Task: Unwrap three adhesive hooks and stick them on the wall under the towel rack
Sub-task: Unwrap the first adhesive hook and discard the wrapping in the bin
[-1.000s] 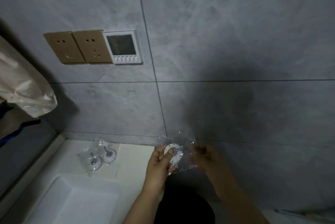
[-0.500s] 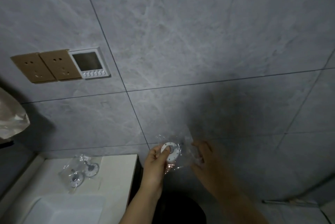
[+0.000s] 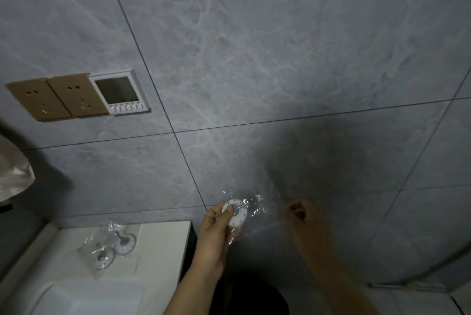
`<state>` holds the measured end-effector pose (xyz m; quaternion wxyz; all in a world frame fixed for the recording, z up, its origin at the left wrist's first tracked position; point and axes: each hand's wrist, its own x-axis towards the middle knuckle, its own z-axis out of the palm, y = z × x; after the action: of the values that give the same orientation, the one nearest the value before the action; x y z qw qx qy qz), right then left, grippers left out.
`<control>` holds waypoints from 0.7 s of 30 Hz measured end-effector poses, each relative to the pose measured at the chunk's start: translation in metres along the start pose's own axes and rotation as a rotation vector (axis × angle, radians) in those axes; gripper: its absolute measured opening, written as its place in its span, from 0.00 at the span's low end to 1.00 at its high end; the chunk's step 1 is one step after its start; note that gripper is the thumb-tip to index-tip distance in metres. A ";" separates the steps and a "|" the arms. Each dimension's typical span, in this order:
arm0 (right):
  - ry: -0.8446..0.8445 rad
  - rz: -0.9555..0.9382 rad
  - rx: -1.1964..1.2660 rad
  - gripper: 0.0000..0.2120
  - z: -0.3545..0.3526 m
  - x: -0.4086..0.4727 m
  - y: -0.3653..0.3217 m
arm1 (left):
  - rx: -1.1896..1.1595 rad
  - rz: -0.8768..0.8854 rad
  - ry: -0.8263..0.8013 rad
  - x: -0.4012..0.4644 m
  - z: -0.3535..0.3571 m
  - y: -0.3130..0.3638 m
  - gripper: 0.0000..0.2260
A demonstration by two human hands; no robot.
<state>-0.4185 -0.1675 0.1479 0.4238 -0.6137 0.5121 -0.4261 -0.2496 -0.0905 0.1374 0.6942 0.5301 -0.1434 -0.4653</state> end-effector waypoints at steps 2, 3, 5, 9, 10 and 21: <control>-0.018 0.130 0.082 0.10 0.003 0.005 0.005 | -0.033 0.003 -0.018 0.001 -0.001 0.003 0.13; -0.037 0.196 0.106 0.09 0.005 0.007 0.008 | -0.045 0.006 -0.025 0.002 -0.001 0.005 0.14; -0.063 0.307 0.157 0.09 0.009 0.010 0.012 | -0.044 0.009 -0.033 0.003 0.000 0.007 0.13; -0.015 0.379 0.260 0.08 0.011 0.014 0.009 | 0.011 0.016 -0.051 0.006 -0.003 0.011 0.11; 0.013 0.352 0.259 0.07 0.010 0.016 0.006 | 0.036 0.018 -0.056 0.007 -0.005 0.012 0.11; -0.088 0.261 0.018 0.06 0.013 0.041 0.001 | 0.125 -0.016 -0.166 0.004 -0.013 0.015 0.15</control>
<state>-0.4021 -0.2076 0.1471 0.5033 -0.5562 0.5643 -0.3447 -0.2306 -0.0858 0.1439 0.6417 0.5334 -0.2250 -0.5031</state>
